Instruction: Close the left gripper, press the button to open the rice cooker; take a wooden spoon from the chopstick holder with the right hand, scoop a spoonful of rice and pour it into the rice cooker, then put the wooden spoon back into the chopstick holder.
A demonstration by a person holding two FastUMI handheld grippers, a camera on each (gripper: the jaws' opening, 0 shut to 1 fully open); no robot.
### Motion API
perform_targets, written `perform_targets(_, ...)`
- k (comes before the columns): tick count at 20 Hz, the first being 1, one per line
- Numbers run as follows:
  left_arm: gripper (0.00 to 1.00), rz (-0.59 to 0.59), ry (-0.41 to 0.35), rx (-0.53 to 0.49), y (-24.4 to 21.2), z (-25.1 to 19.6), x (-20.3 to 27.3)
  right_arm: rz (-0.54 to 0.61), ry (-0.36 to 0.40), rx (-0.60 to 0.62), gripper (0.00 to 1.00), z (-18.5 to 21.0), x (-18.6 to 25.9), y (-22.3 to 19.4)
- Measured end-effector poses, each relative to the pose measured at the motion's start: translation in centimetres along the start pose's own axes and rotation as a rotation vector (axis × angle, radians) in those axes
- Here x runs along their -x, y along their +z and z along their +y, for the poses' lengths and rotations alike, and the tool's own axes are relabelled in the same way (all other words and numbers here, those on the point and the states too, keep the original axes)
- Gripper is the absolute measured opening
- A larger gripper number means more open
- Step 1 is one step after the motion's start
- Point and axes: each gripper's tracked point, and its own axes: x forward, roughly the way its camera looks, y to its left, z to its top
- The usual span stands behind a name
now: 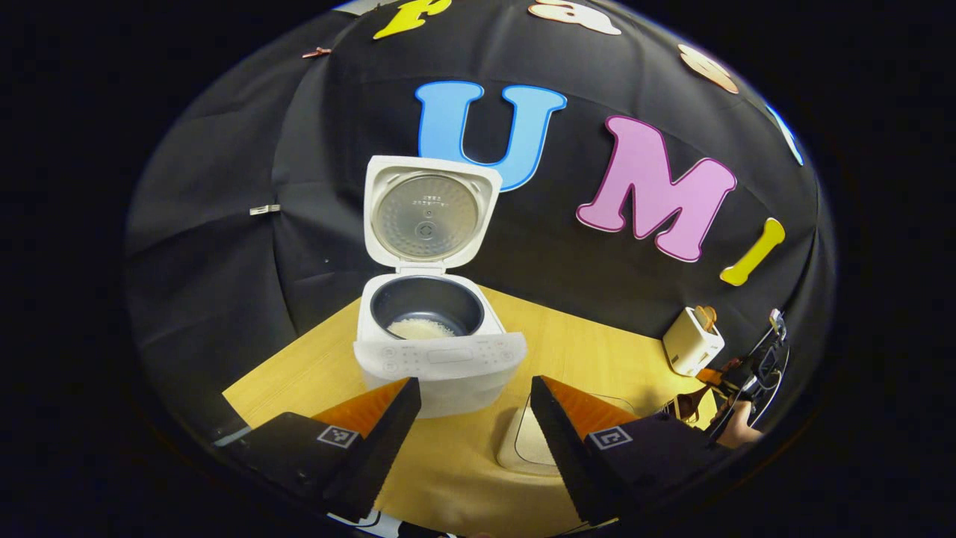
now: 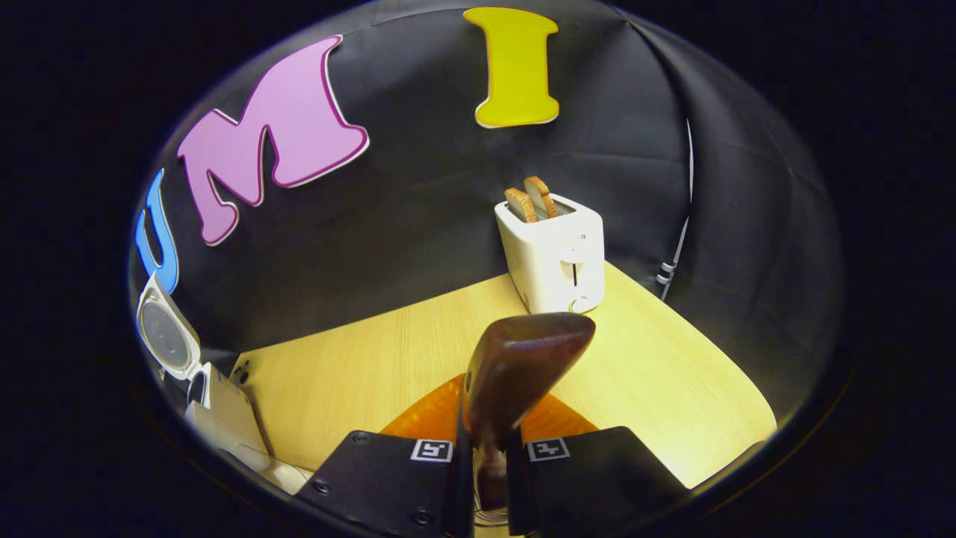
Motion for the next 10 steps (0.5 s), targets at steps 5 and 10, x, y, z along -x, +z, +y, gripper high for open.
perform_targets(5, 0.96, -0.04, 0.065, 0.066, 0.4, 1.5, 2.5, 0.06, 0.009, 0.12, 0.22, 0.1, 0.5, -2.4)
perform_targets(10, 0.96, -0.078, 0.126, 0.11, 1.4, 3.8, 4.3, 0.089, 0.007, 0.125, 0.23, 0.5, 0.7, -2.9)
